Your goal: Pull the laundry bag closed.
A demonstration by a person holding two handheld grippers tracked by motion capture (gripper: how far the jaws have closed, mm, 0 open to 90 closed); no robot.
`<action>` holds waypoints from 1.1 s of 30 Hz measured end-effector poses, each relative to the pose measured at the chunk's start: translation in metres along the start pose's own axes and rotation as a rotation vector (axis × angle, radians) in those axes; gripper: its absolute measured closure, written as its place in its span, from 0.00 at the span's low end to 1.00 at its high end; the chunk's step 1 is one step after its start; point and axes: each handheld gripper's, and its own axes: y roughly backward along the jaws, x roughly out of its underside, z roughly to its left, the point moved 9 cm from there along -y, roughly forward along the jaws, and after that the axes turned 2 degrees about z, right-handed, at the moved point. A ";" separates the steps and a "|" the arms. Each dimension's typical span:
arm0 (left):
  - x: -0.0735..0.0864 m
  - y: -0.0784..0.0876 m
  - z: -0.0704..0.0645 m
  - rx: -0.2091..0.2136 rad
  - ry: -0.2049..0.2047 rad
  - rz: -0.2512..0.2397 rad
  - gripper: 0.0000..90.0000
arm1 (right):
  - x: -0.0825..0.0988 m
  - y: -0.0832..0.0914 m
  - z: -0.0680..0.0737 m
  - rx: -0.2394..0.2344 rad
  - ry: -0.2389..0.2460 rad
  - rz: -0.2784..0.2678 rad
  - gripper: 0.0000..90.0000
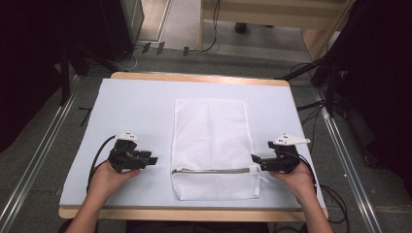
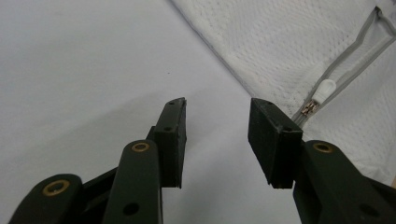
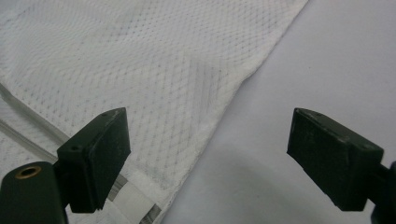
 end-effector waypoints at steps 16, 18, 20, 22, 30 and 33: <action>-0.007 -0.011 0.007 0.004 0.023 0.025 0.52 | 0.000 0.010 0.008 -0.055 -0.006 0.003 0.47; -0.008 -0.011 0.007 0.000 0.024 0.021 0.51 | 0.000 0.011 0.008 -0.053 -0.013 0.009 0.47; -0.009 -0.012 0.006 0.003 0.026 0.018 0.47 | 0.001 0.011 0.008 -0.054 -0.015 0.014 0.47; -0.008 -0.013 0.005 0.005 0.026 0.023 0.42 | 0.001 0.010 0.009 -0.061 -0.017 0.017 0.47; -0.009 -0.013 0.003 0.026 0.031 0.016 0.38 | 0.002 0.009 0.013 -0.075 -0.025 0.031 0.46; -0.009 -0.014 0.003 0.023 0.031 0.020 0.38 | 0.002 0.009 0.014 -0.076 -0.022 0.030 0.46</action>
